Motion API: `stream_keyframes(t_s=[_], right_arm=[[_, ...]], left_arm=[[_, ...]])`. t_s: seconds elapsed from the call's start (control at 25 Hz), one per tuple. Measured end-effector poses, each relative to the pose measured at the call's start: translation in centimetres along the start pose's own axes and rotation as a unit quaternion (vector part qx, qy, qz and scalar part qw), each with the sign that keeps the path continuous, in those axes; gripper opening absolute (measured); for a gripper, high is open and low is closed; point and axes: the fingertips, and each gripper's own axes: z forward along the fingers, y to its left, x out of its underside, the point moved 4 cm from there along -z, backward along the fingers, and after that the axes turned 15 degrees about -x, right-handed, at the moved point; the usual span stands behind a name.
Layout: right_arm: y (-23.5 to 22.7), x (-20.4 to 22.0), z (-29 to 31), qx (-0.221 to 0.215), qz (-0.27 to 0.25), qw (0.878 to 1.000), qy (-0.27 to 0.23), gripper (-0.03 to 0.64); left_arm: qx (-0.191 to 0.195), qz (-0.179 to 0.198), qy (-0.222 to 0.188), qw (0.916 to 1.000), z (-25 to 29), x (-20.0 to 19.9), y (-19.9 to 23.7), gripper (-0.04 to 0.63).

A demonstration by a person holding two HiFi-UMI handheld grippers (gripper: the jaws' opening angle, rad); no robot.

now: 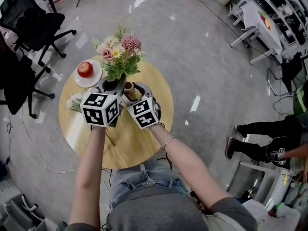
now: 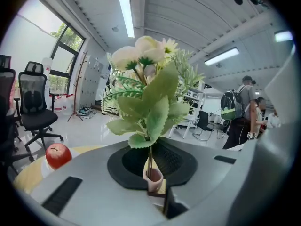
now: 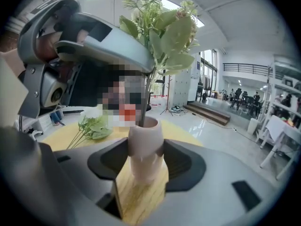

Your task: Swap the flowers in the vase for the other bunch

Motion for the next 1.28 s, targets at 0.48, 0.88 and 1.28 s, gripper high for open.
stream_keyframes(t_s=[0.48, 0.88, 1.28], right_arm=[[0.3, 0.2, 0.3, 0.002, 0.005, 1.0, 0.0, 0.242], [0.4, 0.0, 0.3, 0.0, 0.013, 1.0, -0.003, 0.244], [0.5, 0.2, 0.2, -0.004, 0.01, 1.0, -0.011, 0.244]], left_arm=[[-0.005, 0.02, 0.034, 0.9992, -0.3, 2.5, 0.3, 0.058], [-0.004, 0.02, 0.043, 0.9989, -0.8, 2.8, 0.2, 0.148], [-0.008, 0.012, 0.046, 0.9988, -1.9, 3.8, -0.1, 0.169]])
